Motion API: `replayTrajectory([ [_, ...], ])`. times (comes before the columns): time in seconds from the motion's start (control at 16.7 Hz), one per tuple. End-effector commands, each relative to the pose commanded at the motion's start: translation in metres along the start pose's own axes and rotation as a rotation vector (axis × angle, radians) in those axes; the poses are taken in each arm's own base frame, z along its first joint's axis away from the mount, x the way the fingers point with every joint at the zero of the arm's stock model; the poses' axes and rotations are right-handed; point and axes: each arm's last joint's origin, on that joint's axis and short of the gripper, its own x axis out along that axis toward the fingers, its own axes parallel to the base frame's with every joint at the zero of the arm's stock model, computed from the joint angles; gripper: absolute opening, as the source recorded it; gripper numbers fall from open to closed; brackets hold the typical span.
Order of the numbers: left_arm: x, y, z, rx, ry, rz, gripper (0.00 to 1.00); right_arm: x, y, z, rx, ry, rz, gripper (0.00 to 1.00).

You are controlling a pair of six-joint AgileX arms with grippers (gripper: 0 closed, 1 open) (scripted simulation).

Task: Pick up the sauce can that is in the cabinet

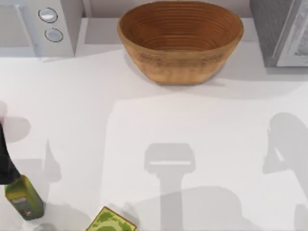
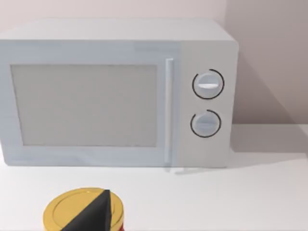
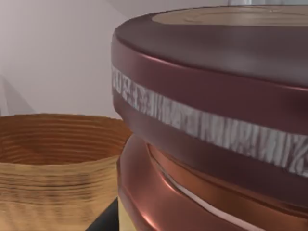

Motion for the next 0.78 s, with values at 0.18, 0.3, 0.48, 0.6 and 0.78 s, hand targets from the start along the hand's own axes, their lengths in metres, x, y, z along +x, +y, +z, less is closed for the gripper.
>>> replayTrajectory([
  [0.18, 0.000, 0.000, 0.000, 0.000, 0.000, 0.000, 1.00, 0.023, 0.019, 0.011, 0.016, -0.016, 0.113, 0.00],
  [0.3, 0.000, 0.000, 0.000, 0.000, 0.000, 0.000, 1.00, 0.042, 0.035, 0.014, 0.025, -0.020, 0.191, 0.00],
  [0.48, 0.000, 0.000, 0.000, 0.000, 0.000, 0.000, 1.00, 0.072, 0.067, 0.008, 0.037, -0.021, 0.309, 0.00],
  [0.6, 0.000, 0.000, 0.000, 0.000, 0.000, 0.000, 1.00, 0.090, 0.091, -0.004, 0.041, -0.017, 0.384, 0.00],
  [0.78, 0.000, 0.000, 0.000, 0.000, 0.000, 0.000, 1.00, 0.110, 0.124, -0.035, 0.042, -0.001, 0.479, 0.00],
])
